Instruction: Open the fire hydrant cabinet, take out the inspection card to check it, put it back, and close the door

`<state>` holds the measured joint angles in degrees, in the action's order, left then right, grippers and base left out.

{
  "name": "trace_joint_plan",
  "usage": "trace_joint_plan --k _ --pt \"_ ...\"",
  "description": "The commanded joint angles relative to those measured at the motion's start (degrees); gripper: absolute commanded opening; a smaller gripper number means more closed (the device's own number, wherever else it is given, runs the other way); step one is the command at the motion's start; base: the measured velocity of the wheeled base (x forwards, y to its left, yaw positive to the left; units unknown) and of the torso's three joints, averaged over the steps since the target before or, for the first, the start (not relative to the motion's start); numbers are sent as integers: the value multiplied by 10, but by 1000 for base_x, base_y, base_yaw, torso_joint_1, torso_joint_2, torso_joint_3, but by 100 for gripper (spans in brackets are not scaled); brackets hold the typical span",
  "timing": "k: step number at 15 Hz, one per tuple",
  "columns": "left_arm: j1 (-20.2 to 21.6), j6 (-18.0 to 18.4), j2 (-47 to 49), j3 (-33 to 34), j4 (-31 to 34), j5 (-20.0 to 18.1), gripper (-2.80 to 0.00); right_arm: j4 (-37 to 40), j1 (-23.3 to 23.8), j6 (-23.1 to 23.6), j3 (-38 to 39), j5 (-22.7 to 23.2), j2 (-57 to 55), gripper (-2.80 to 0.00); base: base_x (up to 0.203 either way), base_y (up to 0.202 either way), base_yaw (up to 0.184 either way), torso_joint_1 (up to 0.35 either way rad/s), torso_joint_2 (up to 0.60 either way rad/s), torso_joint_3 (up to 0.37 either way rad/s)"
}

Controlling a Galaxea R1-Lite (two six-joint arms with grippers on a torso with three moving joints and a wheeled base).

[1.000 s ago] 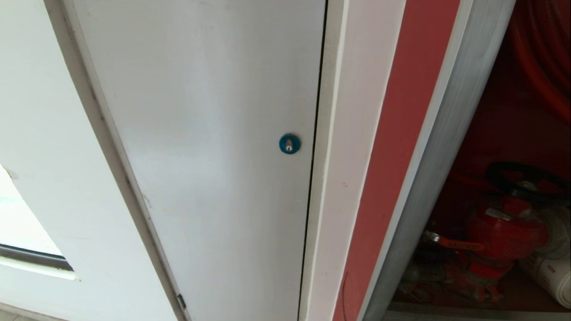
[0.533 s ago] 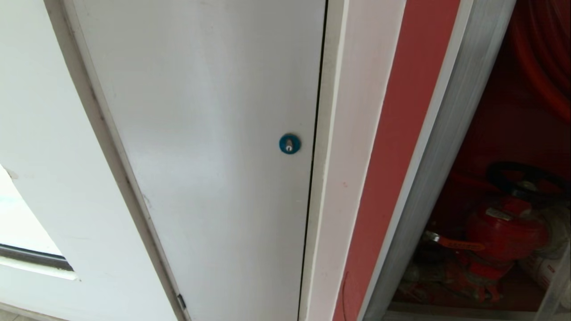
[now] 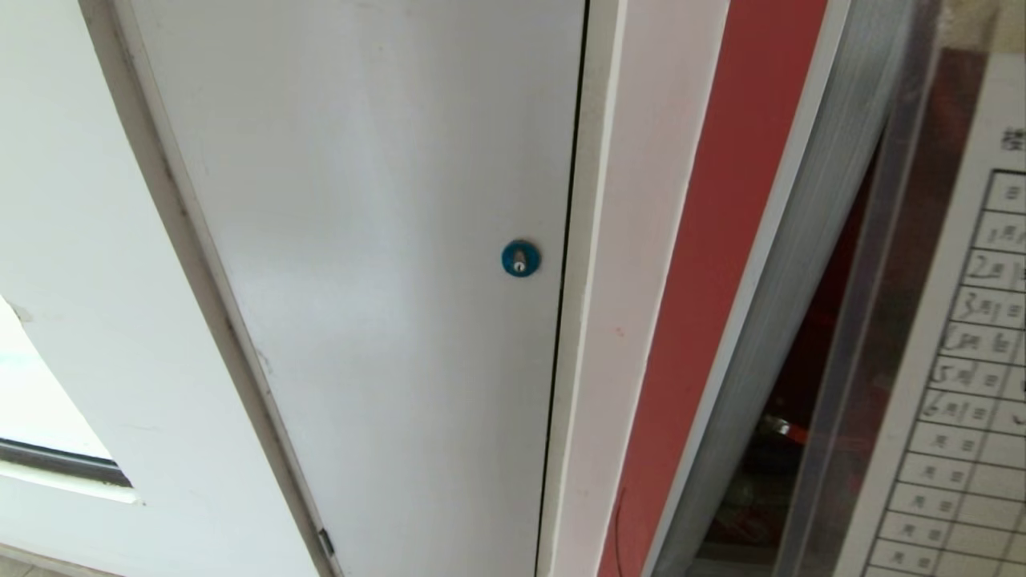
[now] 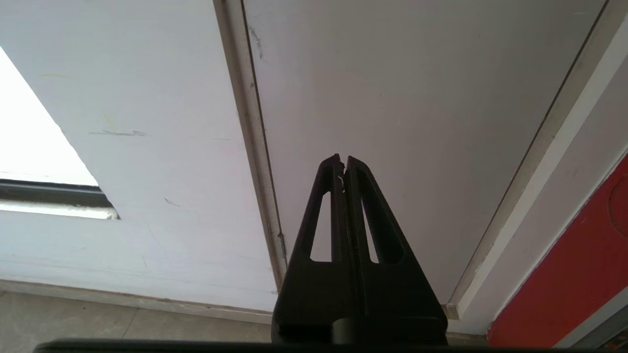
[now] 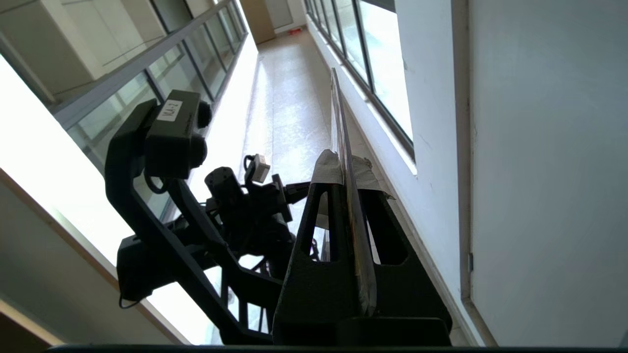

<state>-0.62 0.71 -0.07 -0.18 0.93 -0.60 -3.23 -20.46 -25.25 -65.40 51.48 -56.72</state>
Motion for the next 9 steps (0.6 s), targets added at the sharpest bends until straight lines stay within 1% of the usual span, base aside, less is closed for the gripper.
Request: trace_joint_plan --k 1,4,8,9 --pt "0 0 1 0 0 1 -280 -21 -16 -1 0 2 -49 -280 0 0 0 0 0 0" --pt "0 0 1 0 0 0 -280 -65 -44 -1 -2 2 -96 -280 0 0 0 0 0 0" --pt "0 0 1 0 0 0 -280 -103 -52 0 -12 1 -147 -280 0 0 0 0 0 0" --pt "0 0 1 0 0 0 -280 -114 -63 0 -15 1 -157 -280 0 0 0 0 0 0"
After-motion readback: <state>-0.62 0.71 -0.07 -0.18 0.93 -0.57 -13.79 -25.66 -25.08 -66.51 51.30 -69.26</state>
